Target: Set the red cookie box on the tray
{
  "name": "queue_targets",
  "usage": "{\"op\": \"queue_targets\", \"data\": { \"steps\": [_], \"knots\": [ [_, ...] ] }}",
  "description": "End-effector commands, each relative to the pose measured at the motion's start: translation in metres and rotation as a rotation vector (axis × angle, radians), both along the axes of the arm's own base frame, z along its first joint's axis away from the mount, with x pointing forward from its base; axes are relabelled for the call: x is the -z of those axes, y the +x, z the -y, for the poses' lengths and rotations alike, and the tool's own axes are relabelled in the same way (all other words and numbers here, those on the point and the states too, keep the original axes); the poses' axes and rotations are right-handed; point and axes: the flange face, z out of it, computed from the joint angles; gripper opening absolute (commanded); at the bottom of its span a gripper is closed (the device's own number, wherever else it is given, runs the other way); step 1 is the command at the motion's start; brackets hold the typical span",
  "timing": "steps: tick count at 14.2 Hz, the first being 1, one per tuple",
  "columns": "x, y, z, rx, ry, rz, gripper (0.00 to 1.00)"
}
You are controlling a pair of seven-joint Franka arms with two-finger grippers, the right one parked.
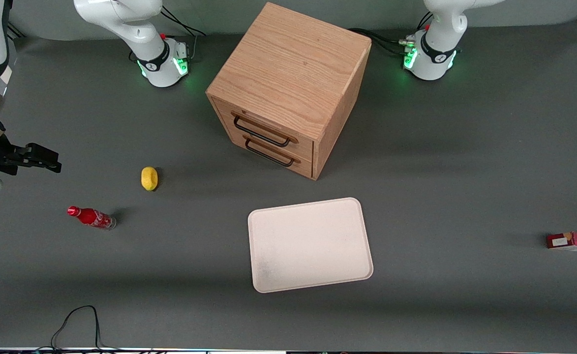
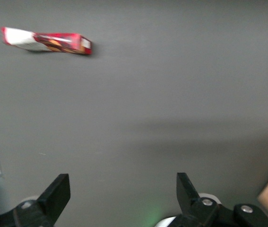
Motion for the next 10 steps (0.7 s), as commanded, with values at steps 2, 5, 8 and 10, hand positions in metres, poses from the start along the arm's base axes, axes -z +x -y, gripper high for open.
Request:
{"op": "queue_targets", "data": {
  "steps": [2, 5, 8, 10],
  "knots": [
    [0.01, 0.007, -0.084, 0.348, 0.013, -0.084, 1.0],
    [0.019, 0.011, -0.134, 0.566, -0.009, -0.1, 1.0],
    [0.017, 0.013, -0.159, 0.767, 0.021, -0.071, 1.0],
    [0.028, 0.023, -0.18, 0.952, 0.034, -0.06, 1.0]
  ]
}}
